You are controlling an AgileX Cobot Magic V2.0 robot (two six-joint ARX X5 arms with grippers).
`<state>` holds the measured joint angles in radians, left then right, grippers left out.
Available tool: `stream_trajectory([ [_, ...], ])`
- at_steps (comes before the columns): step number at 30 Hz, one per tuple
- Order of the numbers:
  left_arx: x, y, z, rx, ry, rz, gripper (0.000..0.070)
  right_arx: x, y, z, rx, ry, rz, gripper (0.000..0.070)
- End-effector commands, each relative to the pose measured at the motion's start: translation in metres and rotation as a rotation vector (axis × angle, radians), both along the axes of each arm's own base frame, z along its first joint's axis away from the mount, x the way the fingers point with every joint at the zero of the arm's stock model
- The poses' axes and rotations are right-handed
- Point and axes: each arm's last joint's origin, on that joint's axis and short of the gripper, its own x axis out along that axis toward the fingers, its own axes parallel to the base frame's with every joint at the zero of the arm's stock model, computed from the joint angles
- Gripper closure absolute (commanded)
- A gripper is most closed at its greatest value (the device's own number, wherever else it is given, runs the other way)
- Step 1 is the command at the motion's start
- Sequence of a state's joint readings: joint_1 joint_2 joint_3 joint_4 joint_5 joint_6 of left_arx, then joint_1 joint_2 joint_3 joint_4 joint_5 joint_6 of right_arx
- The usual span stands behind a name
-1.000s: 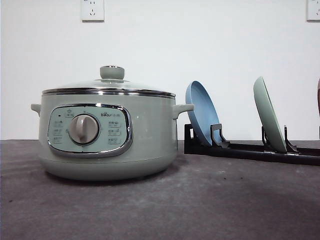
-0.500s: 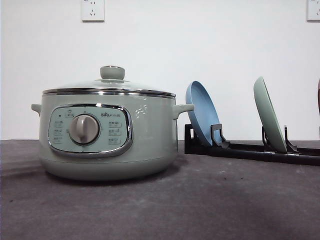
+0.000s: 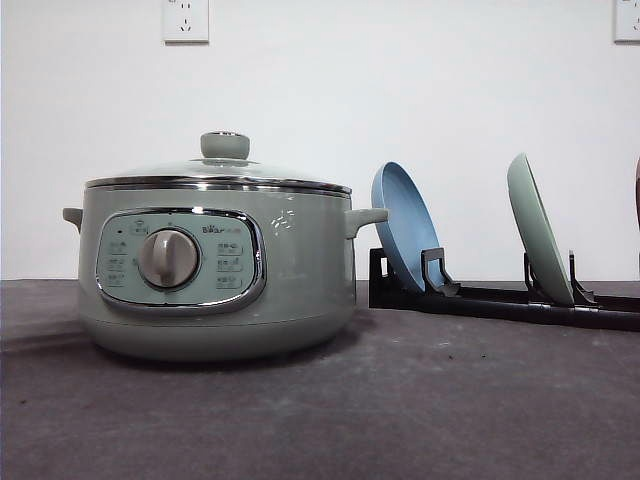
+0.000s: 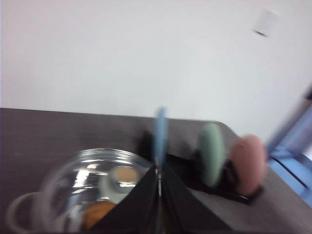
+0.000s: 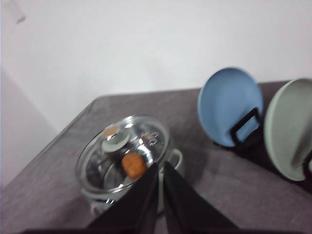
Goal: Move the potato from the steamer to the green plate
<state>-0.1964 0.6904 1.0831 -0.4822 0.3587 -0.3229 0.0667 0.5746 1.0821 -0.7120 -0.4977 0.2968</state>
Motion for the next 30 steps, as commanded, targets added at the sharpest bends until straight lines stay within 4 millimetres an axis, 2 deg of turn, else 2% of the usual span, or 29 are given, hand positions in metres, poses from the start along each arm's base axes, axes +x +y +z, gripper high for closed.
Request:
stream_trajectory([
  [1, 0.0, -0.004, 0.011, 0.01, -0.029, -0.05, 0.0699, 0.001, 0.002, 0.007, -0.037, -0.019, 0.038, 0.0696],
  [7, 0.003, -0.018, 0.017, 0.02, 0.002, -0.214, 0.0699, 0.003, 0.011, 0.009, -0.105, 0.011, 0.15, 0.0696],
  [13, 0.012, -0.031, 0.004, 0.098, 0.088, -0.415, 0.0699, 0.001, 0.013, 0.001, -0.155, 0.079, 0.196, 0.0696],
  [17, 0.015, -0.035, -0.002, 0.141, 0.117, -0.448, 0.0699, 0.0, 0.012, 0.002, -0.167, 0.06, 0.201, 0.0696],
  [26, 0.016, -0.035, -0.002, 0.159, 0.093, -0.454, 0.0689, 0.001, 0.013, 0.002, -0.169, 0.056, 0.201, 0.0687],
  [28, 0.016, -0.035, -0.002, 0.161, 0.092, -0.454, 0.0602, 0.001, 0.013, 0.002, -0.168, 0.054, 0.199, 0.0621],
  [30, 0.016, -0.035, -0.002, 0.161, 0.092, -0.454, 0.0454, 0.001, 0.013, 0.002, -0.166, 0.054, 0.195, 0.0486],
])
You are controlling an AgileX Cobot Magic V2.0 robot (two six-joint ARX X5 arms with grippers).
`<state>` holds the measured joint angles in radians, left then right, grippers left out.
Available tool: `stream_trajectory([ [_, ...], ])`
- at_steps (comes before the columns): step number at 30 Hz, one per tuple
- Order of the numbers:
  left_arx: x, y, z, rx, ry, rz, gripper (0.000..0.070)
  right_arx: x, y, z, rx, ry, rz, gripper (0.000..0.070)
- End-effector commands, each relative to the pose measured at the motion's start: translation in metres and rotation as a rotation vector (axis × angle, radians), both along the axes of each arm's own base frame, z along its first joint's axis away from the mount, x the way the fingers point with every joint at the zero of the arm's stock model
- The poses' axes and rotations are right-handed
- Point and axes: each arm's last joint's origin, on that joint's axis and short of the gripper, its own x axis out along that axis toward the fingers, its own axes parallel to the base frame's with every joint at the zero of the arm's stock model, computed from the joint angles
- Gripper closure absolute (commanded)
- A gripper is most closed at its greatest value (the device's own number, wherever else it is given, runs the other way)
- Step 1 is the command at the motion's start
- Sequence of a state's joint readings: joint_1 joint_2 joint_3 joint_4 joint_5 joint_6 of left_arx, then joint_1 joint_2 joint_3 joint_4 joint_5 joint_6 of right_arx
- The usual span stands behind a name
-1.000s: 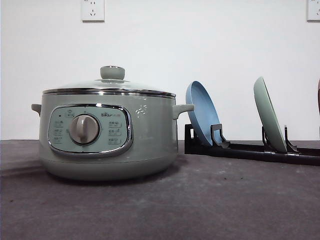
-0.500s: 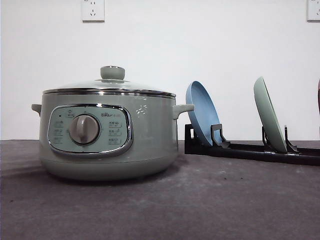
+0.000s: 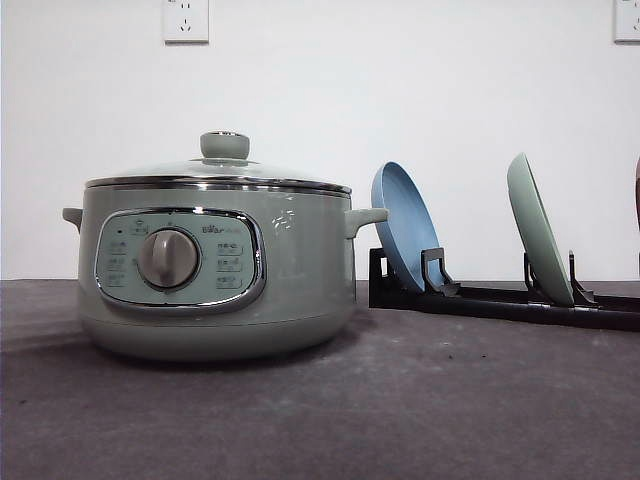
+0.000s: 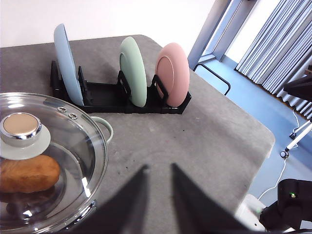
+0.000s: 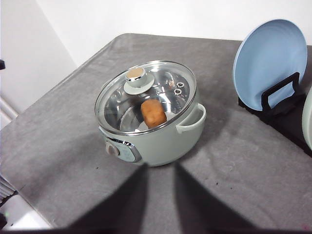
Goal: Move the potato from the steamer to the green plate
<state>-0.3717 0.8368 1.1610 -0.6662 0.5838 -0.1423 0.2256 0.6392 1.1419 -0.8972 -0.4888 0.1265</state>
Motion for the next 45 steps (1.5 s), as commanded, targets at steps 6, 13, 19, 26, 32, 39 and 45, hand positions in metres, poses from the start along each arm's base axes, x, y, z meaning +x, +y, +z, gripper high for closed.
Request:
stream_trajectory([
  [6, -0.001, -0.001, 0.007, 0.0, -0.041, -0.029, 0.001, 0.0, 0.0, 0.006, -0.011, -0.035, -0.017, 0.0109],
  [13, -0.001, -0.001, 0.007, 0.0, -0.041, -0.029, 0.0, 0.0, 0.0, 0.006, -0.011, -0.035, -0.017, 0.0072],
  [19, -0.001, -0.001, 0.007, 0.0, -0.042, -0.029, 0.0, 0.004, 0.0, 0.005, -0.009, -0.014, -0.041, 0.0071],
  [26, -0.001, -0.001, 0.006, 0.004, -0.043, -0.031, 0.0, 0.028, 0.005, 0.002, 0.017, 0.068, -0.087, 0.0072],
  [32, -0.001, -0.001, 0.006, 0.017, -0.06, -0.037, 0.0, 0.07, 0.012, -0.008, 0.01, 0.161, -0.135, 0.0072],
  [39, -0.001, -0.001, 0.006, 0.018, -0.06, -0.038, 0.0, 0.13, 0.017, -0.017, 0.027, 0.23, -0.193, 0.0073],
  [45, -0.001, -0.001, 0.006, 0.019, -0.057, -0.038, 0.0, 0.184, 0.008, -0.025, 0.026, 0.274, -0.265, 0.0075],
])
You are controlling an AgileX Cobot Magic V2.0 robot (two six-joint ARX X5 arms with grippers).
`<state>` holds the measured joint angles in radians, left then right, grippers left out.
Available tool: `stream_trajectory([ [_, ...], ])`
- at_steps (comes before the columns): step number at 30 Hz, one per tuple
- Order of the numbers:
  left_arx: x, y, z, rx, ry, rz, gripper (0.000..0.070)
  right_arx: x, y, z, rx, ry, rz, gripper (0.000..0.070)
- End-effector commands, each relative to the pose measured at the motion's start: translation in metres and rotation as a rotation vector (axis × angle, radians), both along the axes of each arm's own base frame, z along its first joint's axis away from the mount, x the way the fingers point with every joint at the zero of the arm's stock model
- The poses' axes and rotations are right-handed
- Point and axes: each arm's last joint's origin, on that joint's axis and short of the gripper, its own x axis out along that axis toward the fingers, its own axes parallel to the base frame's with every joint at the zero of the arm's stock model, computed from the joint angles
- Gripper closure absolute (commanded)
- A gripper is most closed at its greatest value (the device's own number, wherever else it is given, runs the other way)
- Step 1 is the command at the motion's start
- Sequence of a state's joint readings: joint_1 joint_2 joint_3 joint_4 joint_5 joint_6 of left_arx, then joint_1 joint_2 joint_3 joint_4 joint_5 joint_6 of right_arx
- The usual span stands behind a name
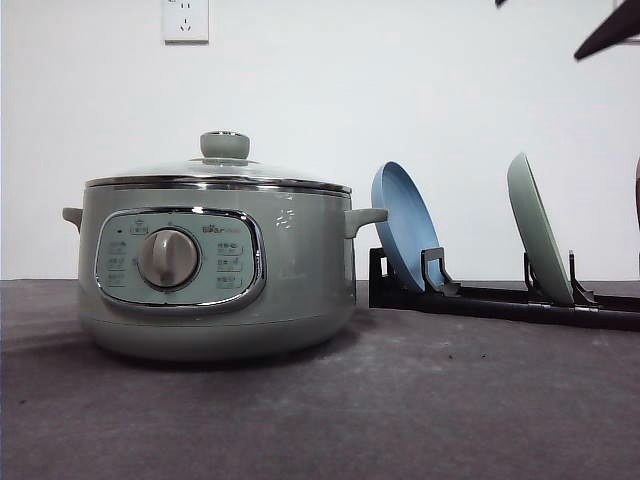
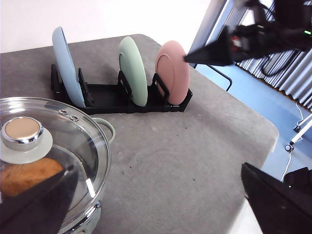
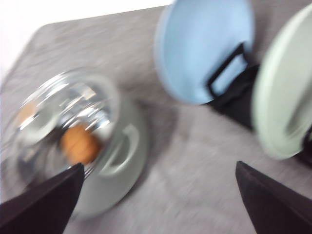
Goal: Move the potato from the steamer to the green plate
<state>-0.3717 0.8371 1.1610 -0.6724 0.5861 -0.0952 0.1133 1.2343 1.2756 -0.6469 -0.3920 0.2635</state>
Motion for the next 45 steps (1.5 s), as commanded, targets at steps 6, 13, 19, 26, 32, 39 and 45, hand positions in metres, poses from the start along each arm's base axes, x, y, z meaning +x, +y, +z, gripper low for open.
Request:
stream_trajectory([
  [6, -0.001, -0.001, 0.006, -0.007, -0.026, -0.023, 0.0, 0.056, -0.012, -0.008, 0.013, 0.007, -0.069, 0.0083],
  [13, -0.001, -0.001, 0.006, -0.007, -0.026, -0.023, 0.0, 0.094, -0.022, -0.027, 0.047, -0.02, -0.129, 0.0087],
  [19, -0.001, -0.001, 0.006, -0.003, -0.031, -0.025, 0.0, 0.115, -0.025, -0.044, 0.057, -0.022, -0.149, 0.0089],
  [26, -0.002, -0.001, 0.004, 0.006, -0.006, -0.025, 0.0, 0.13, -0.025, -0.062, 0.056, -0.007, -0.15, 0.022],
  [32, -0.002, -0.001, 0.003, 0.013, 0.01, -0.025, 0.0, 0.138, -0.025, -0.074, 0.064, 0.019, -0.157, 0.0275],
  [39, -0.002, 0.0, 0.002, 0.015, 0.017, -0.025, 0.0, 0.14, -0.025, -0.078, 0.066, 0.027, -0.159, 0.0589],
  [45, -0.002, 0.0, 0.002, 0.015, 0.018, -0.025, 0.0, 0.14, -0.025, -0.077, 0.082, 0.03, -0.151, 0.07],
])
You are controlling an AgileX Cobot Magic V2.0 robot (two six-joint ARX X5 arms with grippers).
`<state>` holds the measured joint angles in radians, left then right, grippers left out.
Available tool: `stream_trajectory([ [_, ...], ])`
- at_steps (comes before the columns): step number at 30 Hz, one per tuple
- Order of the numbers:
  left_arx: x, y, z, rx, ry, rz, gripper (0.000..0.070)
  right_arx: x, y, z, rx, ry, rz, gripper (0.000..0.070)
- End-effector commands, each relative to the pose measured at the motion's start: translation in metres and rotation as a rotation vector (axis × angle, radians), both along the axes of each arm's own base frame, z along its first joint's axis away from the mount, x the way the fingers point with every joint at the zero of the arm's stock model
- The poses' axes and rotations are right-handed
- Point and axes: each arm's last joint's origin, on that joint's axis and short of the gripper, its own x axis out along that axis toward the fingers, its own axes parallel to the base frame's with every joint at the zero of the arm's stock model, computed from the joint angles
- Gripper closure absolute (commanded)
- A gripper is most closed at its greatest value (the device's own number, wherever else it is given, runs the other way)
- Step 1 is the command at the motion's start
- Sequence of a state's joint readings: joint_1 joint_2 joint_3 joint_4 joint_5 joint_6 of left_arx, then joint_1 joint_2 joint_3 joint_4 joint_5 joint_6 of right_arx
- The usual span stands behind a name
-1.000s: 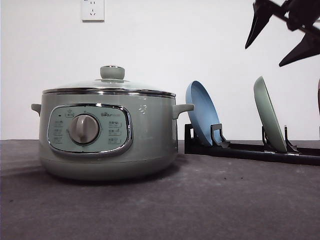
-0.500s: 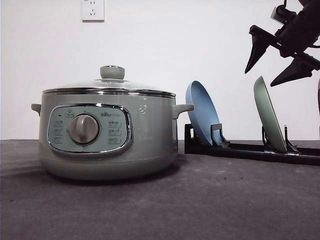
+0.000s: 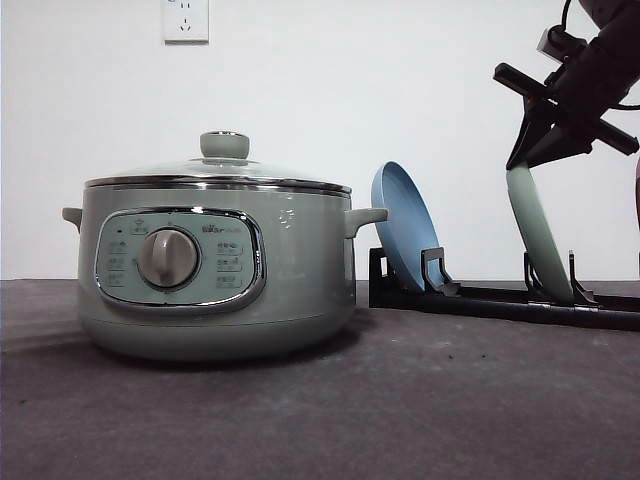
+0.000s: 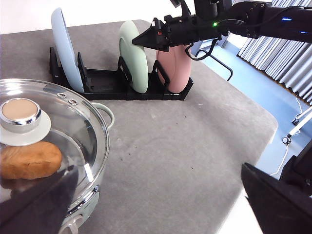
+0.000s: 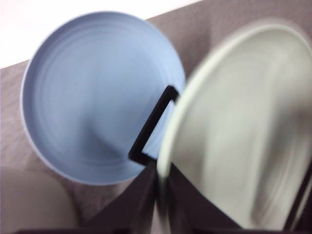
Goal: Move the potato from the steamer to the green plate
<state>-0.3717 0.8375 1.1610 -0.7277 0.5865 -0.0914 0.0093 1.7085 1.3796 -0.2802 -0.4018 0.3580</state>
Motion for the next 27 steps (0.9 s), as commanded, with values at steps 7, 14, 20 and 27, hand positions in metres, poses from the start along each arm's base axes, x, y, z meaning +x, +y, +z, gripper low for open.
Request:
stream_trajectory([
  [7, -0.001, -0.001, 0.007, -0.007, -0.03, -0.023, 0.0, -0.003, -0.001, 0.027, 0.111, -0.097, 0.07, 0.07],
  [14, -0.002, -0.001, 0.004, 0.002, -0.007, -0.024, 0.0, -0.036, 0.0, 0.076, 0.135, -0.238, 0.137, 0.07],
  [20, -0.002, -0.001, 0.004, 0.003, -0.003, -0.024, 0.0, -0.08, 0.003, 0.116, 0.127, -0.346, 0.246, 0.07],
  [27, -0.002, -0.001, 0.004, 0.007, -0.011, -0.026, 0.0, -0.143, 0.018, 0.134, -0.037, -0.347, 0.374, 0.07],
])
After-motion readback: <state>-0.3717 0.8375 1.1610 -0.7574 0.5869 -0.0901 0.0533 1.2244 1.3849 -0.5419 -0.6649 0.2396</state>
